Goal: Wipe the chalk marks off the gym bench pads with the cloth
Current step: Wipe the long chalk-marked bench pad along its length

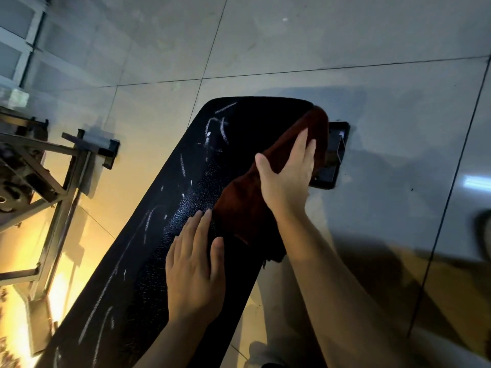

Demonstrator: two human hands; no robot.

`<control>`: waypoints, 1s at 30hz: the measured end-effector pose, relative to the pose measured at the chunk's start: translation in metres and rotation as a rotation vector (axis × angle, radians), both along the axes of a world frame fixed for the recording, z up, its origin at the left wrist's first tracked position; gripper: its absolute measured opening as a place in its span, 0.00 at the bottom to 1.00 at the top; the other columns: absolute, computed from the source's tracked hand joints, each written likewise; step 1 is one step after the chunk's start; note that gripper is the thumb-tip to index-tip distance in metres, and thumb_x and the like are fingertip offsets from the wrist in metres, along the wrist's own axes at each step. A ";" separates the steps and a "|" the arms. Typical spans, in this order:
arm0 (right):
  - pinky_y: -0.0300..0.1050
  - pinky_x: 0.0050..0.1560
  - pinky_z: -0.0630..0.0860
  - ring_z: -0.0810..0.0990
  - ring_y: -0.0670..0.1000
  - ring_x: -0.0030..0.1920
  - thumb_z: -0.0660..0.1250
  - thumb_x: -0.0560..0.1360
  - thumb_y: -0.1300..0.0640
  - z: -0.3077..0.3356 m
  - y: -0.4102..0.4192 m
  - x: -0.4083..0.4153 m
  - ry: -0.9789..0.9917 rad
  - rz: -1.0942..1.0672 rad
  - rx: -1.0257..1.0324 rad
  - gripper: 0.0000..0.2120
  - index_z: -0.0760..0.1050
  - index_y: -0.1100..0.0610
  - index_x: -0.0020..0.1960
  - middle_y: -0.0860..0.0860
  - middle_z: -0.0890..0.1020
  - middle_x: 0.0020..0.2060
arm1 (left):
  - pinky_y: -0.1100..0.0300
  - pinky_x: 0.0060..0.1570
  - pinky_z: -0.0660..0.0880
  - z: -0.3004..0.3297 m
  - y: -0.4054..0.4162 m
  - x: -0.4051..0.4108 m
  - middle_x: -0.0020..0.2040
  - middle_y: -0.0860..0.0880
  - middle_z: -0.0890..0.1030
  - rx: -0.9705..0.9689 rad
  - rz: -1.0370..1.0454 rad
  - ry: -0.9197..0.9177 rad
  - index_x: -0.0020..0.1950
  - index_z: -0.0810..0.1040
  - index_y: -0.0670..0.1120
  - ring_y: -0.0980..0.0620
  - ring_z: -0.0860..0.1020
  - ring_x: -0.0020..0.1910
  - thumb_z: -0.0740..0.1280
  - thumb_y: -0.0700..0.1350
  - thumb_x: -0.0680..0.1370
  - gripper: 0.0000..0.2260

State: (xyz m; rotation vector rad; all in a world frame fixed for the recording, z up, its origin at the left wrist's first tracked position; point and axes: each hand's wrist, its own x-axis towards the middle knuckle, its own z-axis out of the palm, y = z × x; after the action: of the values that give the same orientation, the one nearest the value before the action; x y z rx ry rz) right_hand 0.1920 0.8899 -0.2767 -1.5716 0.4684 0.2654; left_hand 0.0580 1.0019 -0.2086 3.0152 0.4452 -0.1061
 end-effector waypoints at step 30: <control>0.42 0.73 0.44 0.45 0.51 0.78 0.59 0.81 0.57 -0.009 -0.009 0.028 -0.018 -0.032 0.051 0.35 0.41 0.55 0.79 0.54 0.47 0.79 | 0.51 0.72 0.55 -0.001 0.000 0.000 0.74 0.61 0.59 0.043 0.001 0.014 0.75 0.61 0.57 0.59 0.57 0.74 0.41 0.65 0.79 0.28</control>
State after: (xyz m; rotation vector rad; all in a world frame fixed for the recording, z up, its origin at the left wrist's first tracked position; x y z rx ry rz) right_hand 0.2197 0.8807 -0.2861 -1.5139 0.4694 0.2366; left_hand 0.0580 1.0020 -0.2092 3.0577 0.4563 -0.1188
